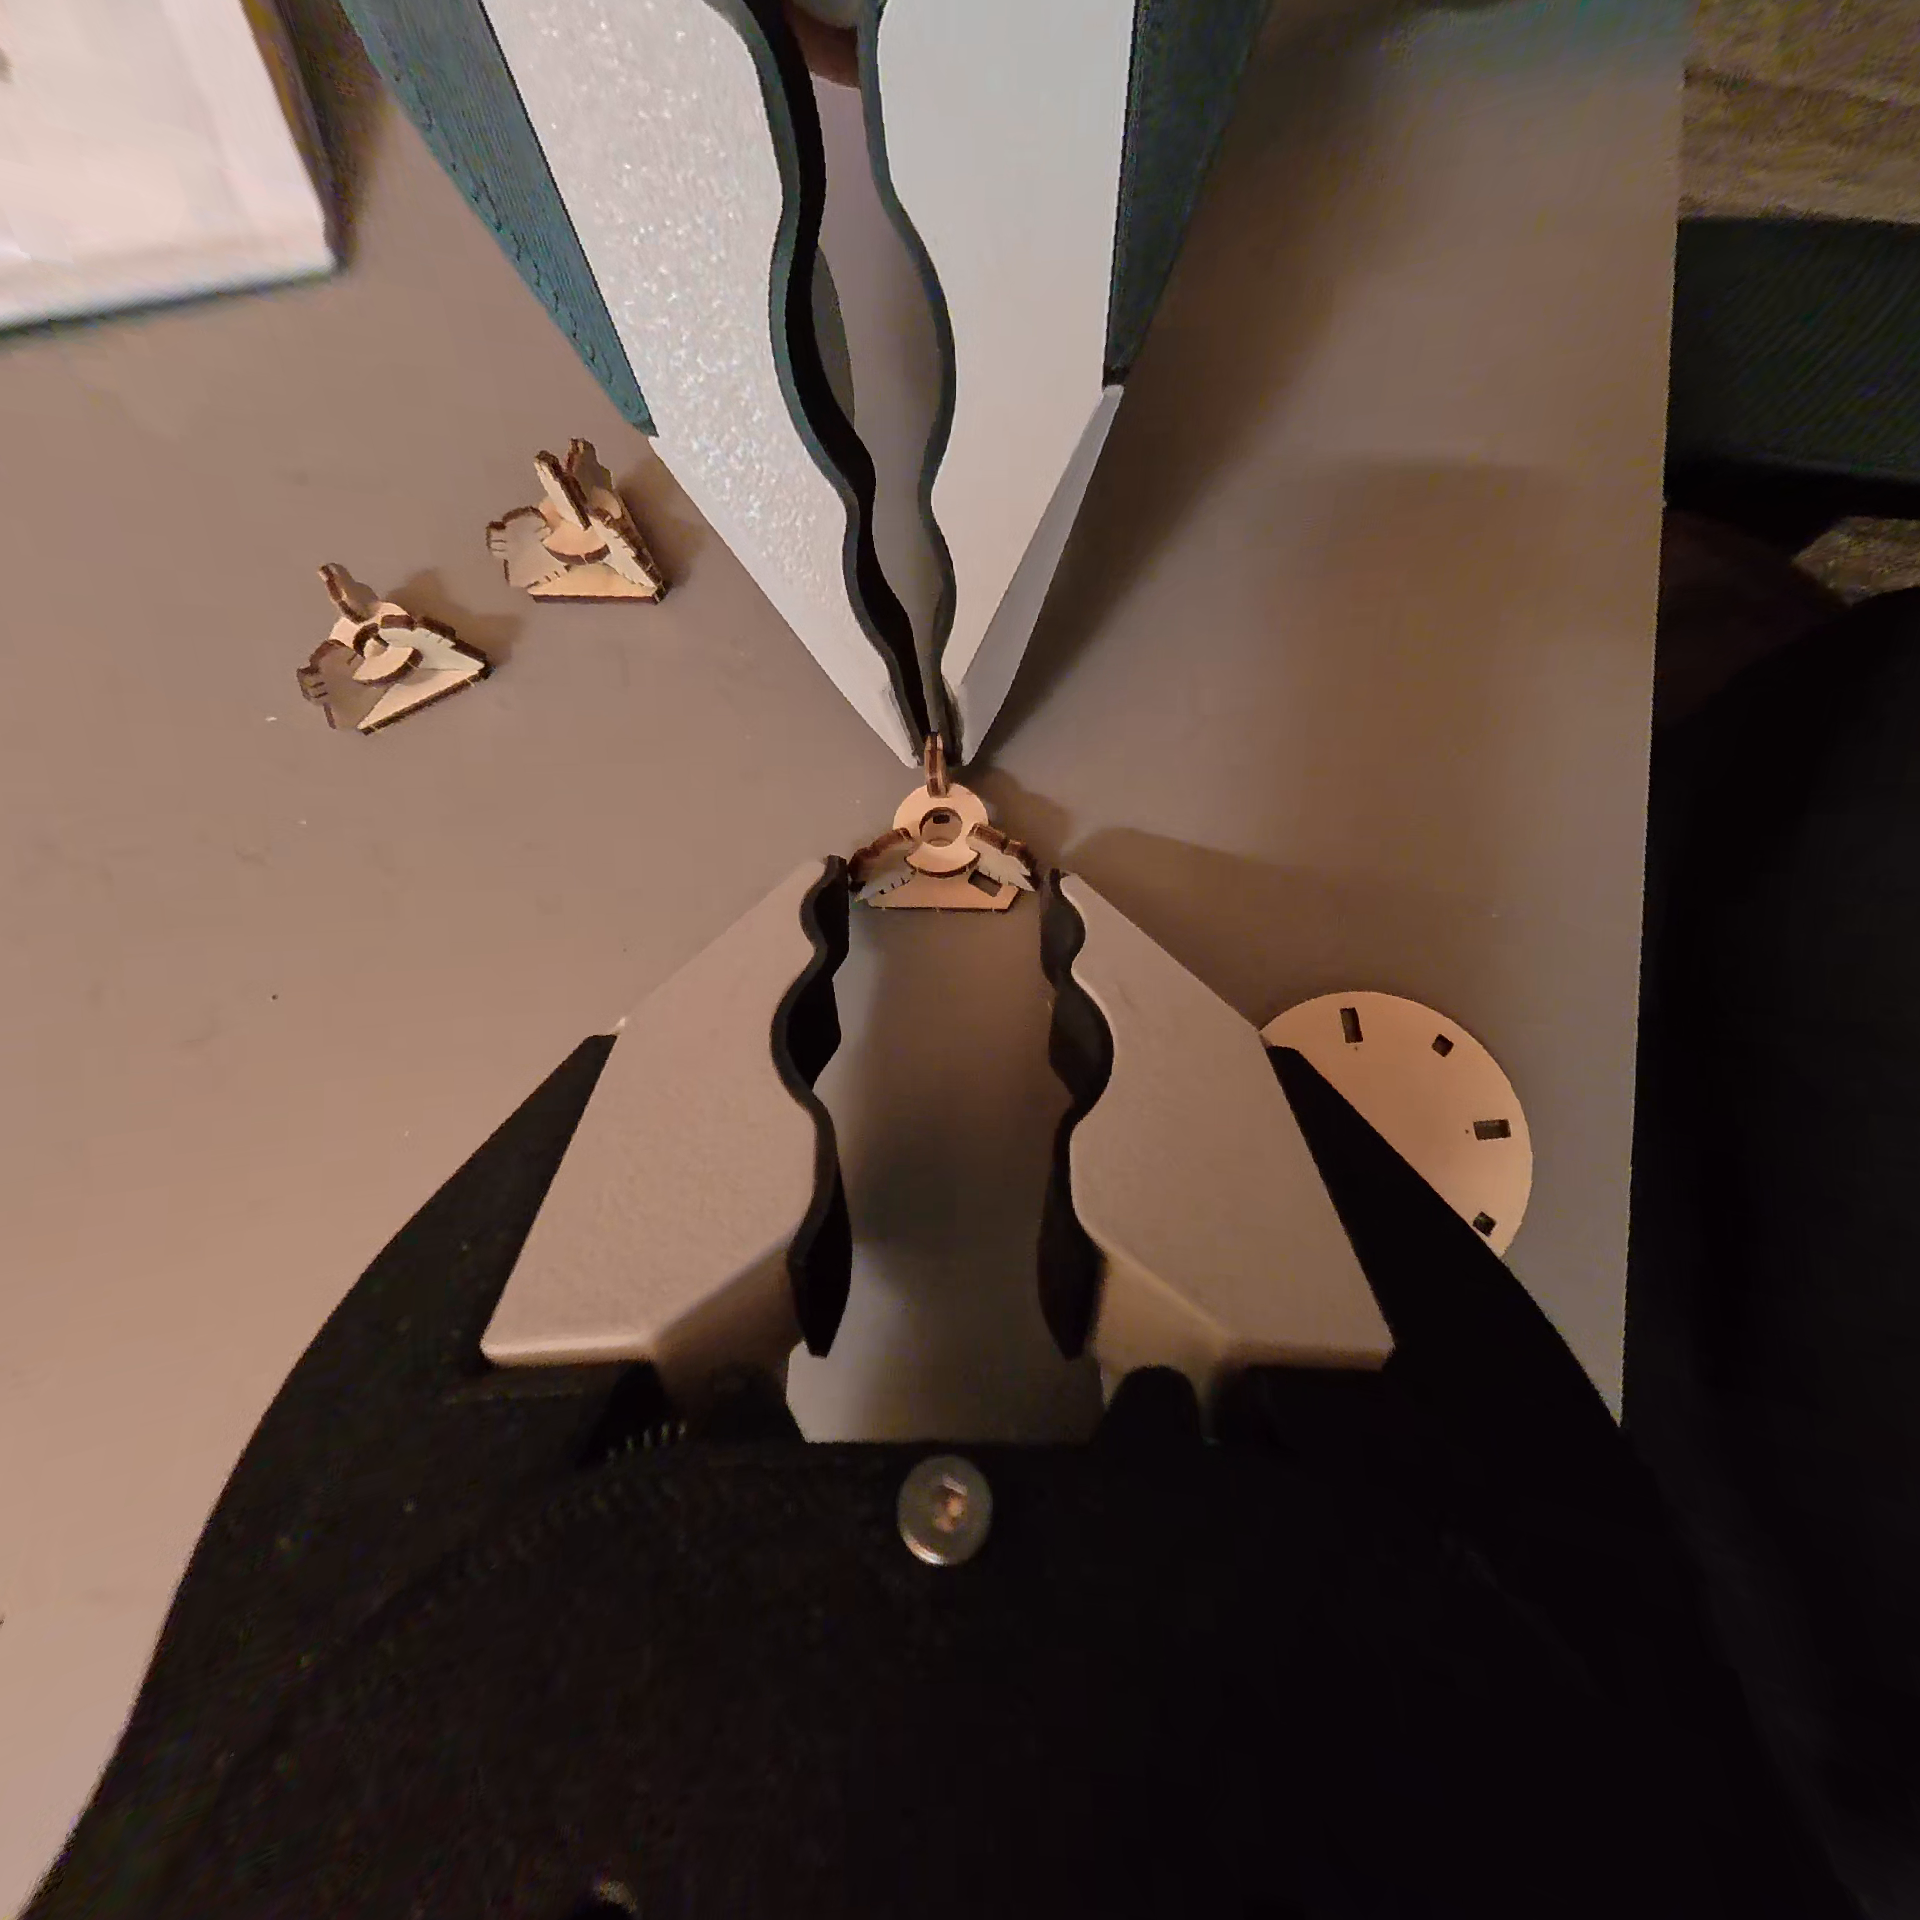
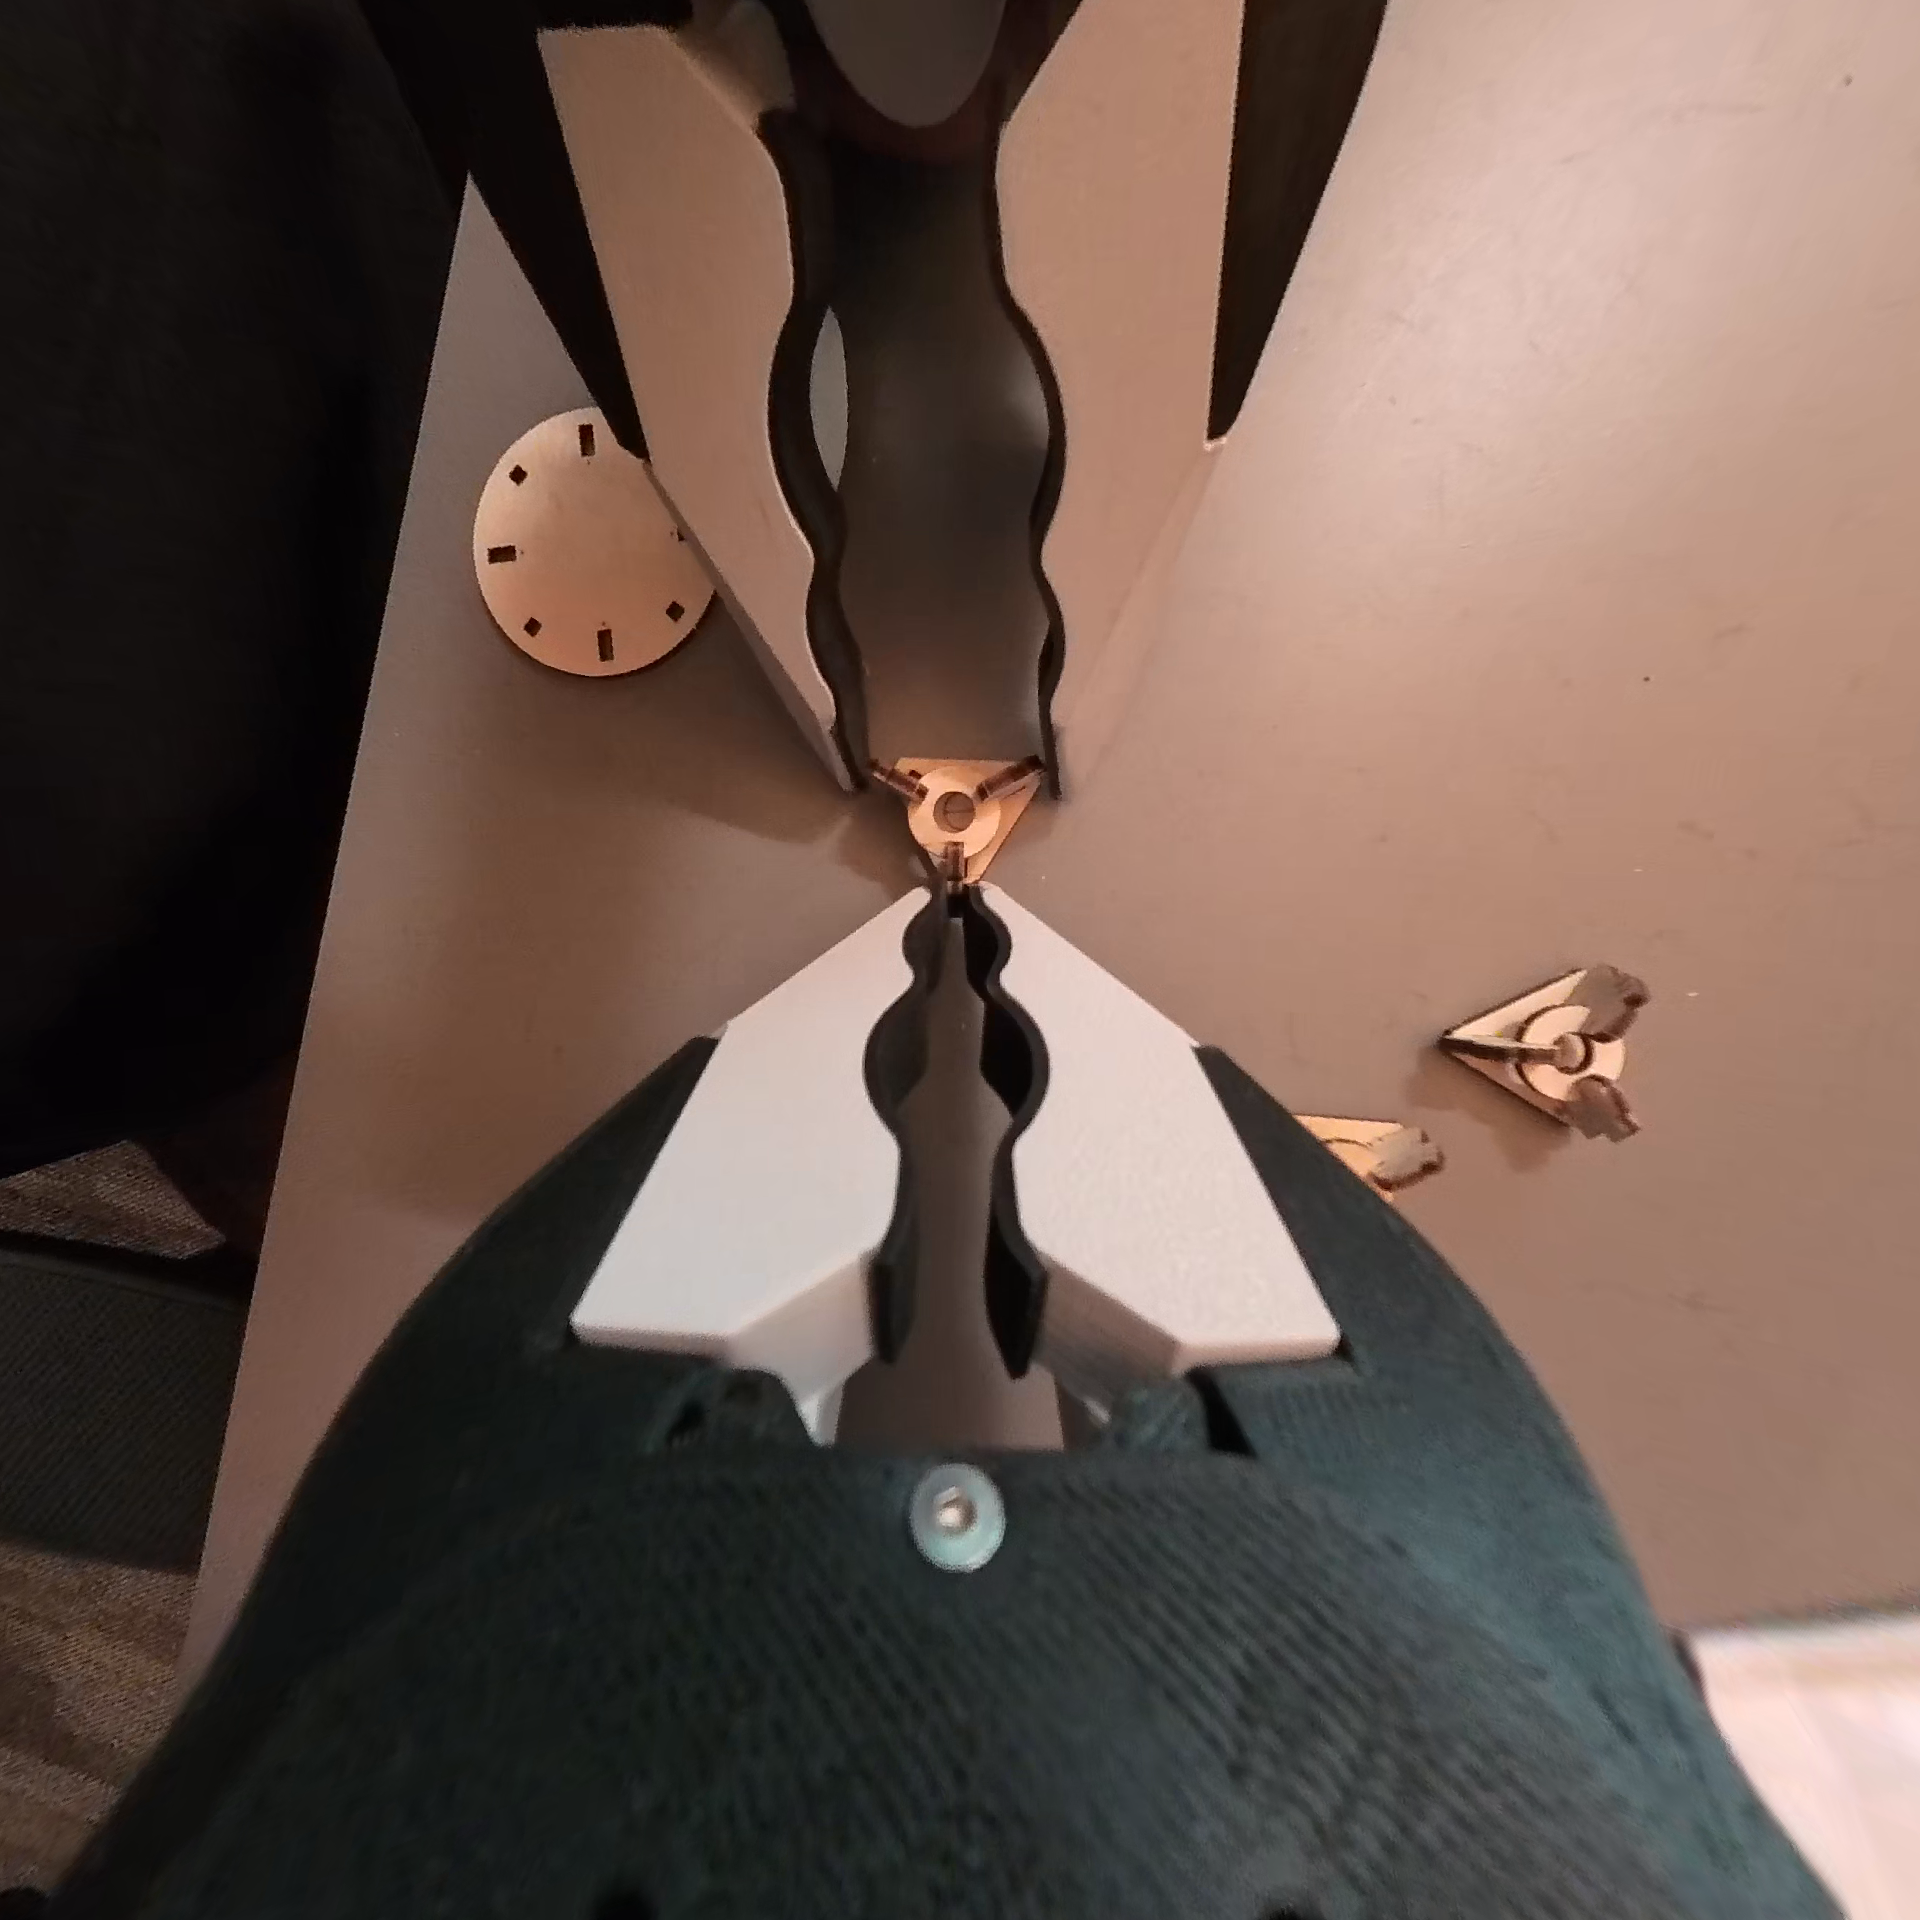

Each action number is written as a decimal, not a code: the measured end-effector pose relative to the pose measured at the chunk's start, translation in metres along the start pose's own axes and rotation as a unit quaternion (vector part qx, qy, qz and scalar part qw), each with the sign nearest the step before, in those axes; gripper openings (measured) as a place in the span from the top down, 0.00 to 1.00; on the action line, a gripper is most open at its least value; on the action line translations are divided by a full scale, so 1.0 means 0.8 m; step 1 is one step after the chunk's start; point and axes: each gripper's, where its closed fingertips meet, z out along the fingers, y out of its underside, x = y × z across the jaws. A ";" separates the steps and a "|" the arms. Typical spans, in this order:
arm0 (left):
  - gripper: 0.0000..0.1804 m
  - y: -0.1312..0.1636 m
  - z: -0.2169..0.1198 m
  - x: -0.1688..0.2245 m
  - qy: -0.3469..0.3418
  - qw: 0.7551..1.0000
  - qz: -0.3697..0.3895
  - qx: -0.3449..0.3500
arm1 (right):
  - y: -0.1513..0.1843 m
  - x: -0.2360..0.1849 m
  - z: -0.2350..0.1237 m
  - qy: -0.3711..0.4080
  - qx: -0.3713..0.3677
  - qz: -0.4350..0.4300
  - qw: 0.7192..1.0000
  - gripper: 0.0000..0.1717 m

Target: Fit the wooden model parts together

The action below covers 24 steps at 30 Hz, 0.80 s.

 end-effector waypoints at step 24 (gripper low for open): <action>0.81 0.000 0.000 0.001 0.003 1.000 -0.003 -0.001 | 0.000 0.000 0.001 0.001 -0.013 0.007 1.000 0.99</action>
